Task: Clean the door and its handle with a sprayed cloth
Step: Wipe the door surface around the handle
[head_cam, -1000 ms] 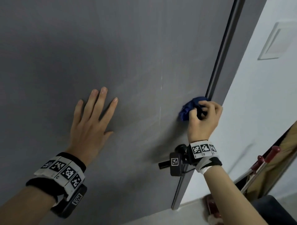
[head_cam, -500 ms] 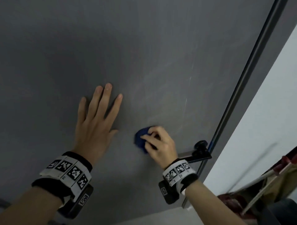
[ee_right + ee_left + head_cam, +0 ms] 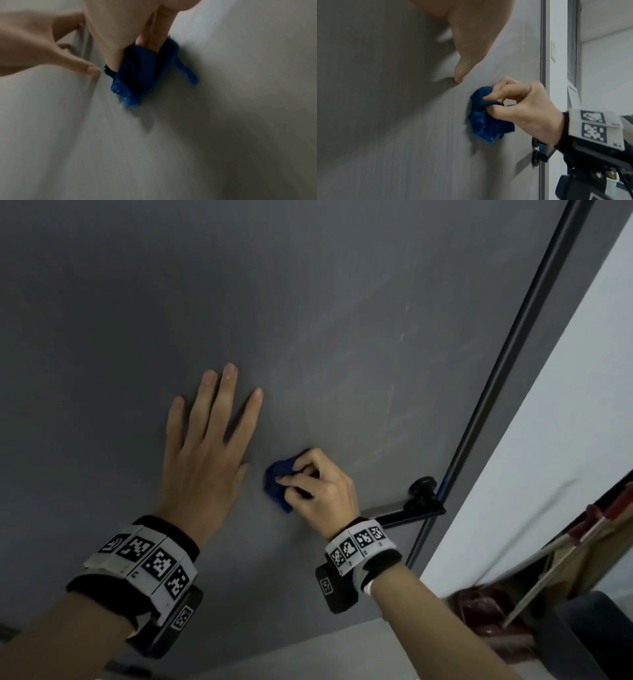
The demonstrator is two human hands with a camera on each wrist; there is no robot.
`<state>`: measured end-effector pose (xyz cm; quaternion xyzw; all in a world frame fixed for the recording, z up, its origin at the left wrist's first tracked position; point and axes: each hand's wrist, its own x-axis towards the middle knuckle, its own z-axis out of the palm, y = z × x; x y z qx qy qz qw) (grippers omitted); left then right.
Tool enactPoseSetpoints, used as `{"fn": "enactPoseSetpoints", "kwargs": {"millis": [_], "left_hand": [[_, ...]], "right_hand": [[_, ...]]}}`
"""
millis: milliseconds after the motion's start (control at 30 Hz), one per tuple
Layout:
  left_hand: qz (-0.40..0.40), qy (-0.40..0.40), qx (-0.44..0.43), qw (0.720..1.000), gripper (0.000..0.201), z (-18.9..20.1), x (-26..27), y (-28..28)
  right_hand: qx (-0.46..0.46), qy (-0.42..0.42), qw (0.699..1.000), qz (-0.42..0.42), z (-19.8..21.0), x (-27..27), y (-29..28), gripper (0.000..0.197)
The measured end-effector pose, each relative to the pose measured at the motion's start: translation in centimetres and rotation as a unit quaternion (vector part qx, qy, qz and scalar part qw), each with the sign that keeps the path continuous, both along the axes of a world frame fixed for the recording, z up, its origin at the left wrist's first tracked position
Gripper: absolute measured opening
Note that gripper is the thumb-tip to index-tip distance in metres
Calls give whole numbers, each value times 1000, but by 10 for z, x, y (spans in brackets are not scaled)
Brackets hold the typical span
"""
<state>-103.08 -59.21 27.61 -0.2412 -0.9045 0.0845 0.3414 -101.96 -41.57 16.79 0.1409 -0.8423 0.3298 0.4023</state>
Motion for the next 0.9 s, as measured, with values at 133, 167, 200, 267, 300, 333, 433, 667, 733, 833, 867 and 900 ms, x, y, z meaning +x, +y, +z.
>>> {"fn": "enactPoseSetpoints", "kwargs": {"millis": [133, 167, 200, 267, 300, 333, 433, 667, 733, 833, 867, 900], "left_hand": [[-5, -13, 4, 1000, 115, -8, 3, 10], [-6, -15, 7, 1000, 115, -9, 3, 12], [-8, -17, 7, 1000, 115, -10, 2, 13], [-14, -16, 4, 1000, 115, -11, -1, 12], [-15, -14, 2, 1000, 115, -12, -3, 9], [-17, -11, -1, 1000, 114, -13, -4, 7], [-20, -15, -8, 1000, 113, -20, -5, 3], [-33, -11, -7, 999, 110, -31, -4, 1], [-37, -8, -3, 999, 111, -27, -6, 4], [-50, -4, 5, 999, 110, -21, -9, 15], [-52, -3, 6, 999, 110, -19, -9, 18], [-53, -3, 7, 999, 110, -18, -9, 22]], "right_hand": [[-74, 9, 994, -76, -7, 16, 63, 15], [-87, 4, 990, -108, -13, 22, 81, 14], [-105, -7, 983, -148, -19, 26, 96, 13], [-169, -34, 955, -240, -27, 27, 118, 16], [-205, -42, 936, -283, -28, 24, 122, 16], [-228, -42, 920, -317, -28, 23, 120, 16], [-186, -16, 937, -297, -35, 19, 80, 17], [-45, -43, 993, -102, -44, 19, 28, 10], [-96, 17, 983, -156, -12, 22, 75, 15], [-182, 99, 944, -258, 35, 20, 146, 15], [-213, 112, 928, -283, 44, 16, 159, 14], [-236, 115, 917, -301, 47, 13, 166, 15]]}}
